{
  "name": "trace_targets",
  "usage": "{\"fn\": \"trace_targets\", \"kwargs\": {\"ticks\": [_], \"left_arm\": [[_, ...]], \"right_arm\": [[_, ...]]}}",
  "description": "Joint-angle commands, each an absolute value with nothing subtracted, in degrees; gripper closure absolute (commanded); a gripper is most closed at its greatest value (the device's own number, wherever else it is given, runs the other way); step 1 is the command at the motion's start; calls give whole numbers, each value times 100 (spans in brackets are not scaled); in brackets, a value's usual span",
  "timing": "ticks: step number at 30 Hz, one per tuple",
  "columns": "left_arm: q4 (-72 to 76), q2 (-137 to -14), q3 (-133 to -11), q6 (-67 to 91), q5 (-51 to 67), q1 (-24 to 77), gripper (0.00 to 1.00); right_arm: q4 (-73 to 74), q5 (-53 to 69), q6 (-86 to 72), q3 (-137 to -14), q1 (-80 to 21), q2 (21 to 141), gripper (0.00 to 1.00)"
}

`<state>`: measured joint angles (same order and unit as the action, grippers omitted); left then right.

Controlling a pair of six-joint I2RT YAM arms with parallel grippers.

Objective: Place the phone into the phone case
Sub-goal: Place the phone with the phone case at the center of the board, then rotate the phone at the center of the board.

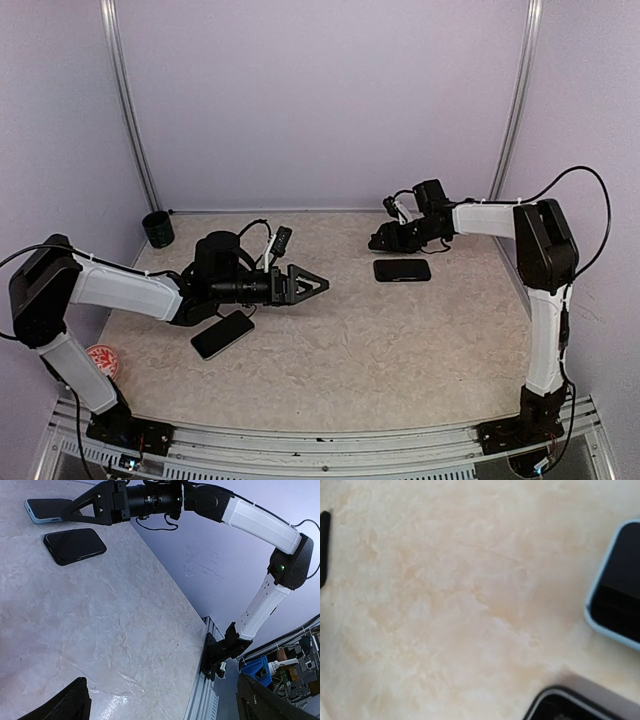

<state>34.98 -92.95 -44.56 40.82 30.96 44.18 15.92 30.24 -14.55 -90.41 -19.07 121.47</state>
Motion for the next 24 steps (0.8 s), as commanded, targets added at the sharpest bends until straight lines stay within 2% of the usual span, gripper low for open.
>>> {"fn": "trace_targets", "kwargs": {"ticks": [1,9,24], "left_arm": [[3475,-9200,-4481,3986,3008,4447,1],[3480,-9182,-4443,3955,2980,4445,1],[3263,-9161,-4521,3925,2730,4417,1]], "right_arm": [[1666,2958,-1440,-9361,-1950,12639,38],[1602,3033,-1488,-9269,-2022,13035,38],[1229,3282,-1500,-8871,-2118,12254,38]]}}
